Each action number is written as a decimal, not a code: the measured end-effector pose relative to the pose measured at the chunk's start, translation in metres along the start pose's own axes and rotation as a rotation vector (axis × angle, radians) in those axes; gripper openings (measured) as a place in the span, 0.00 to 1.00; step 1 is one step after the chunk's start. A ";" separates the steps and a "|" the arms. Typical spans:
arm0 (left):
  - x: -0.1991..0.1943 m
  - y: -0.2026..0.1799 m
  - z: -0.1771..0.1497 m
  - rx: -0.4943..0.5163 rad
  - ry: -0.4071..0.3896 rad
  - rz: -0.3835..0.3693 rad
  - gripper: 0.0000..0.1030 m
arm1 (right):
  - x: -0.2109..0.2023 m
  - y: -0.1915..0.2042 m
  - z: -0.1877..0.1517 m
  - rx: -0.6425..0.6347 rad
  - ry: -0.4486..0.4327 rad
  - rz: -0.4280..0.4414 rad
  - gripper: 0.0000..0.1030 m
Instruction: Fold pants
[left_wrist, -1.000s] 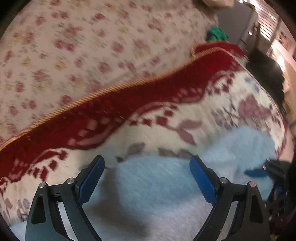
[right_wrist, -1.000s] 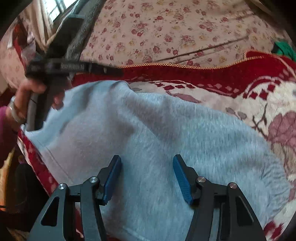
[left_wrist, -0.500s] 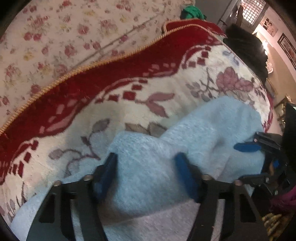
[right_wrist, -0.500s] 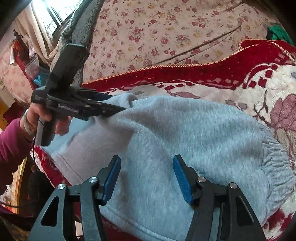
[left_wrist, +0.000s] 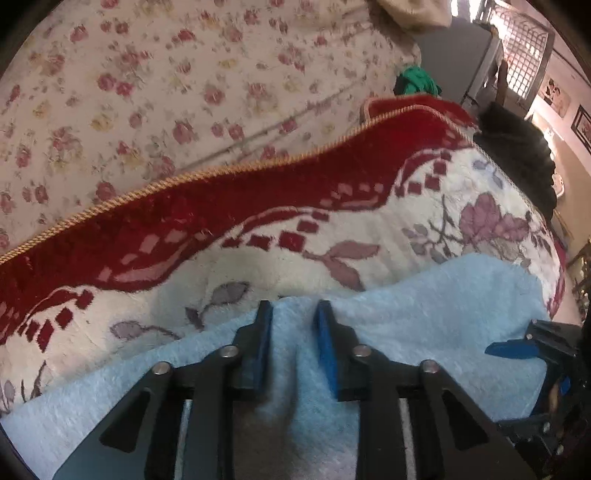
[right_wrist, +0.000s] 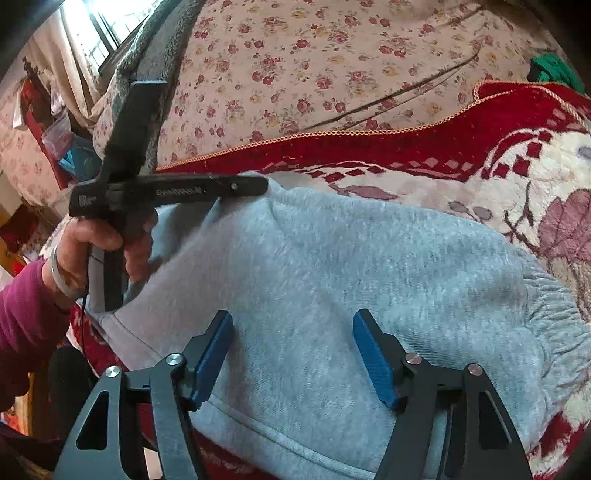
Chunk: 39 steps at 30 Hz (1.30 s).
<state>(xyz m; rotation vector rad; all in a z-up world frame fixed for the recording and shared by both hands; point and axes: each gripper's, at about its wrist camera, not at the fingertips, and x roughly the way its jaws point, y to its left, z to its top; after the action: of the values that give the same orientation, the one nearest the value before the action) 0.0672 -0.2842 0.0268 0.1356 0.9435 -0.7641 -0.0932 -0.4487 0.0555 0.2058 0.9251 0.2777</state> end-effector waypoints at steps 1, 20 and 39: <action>-0.004 0.002 0.000 -0.025 -0.007 0.015 0.53 | -0.001 0.001 0.000 -0.003 0.002 -0.006 0.76; -0.154 0.075 -0.102 -0.309 -0.135 0.361 0.79 | -0.009 0.092 0.028 -0.090 0.022 0.070 0.87; -0.314 0.167 -0.266 -0.763 -0.310 0.680 0.84 | 0.085 0.308 0.058 -0.469 0.136 0.280 0.87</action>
<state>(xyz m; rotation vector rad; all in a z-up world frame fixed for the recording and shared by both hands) -0.1158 0.1179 0.0738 -0.3147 0.7634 0.2230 -0.0433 -0.1334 0.1150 -0.1200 0.9391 0.7646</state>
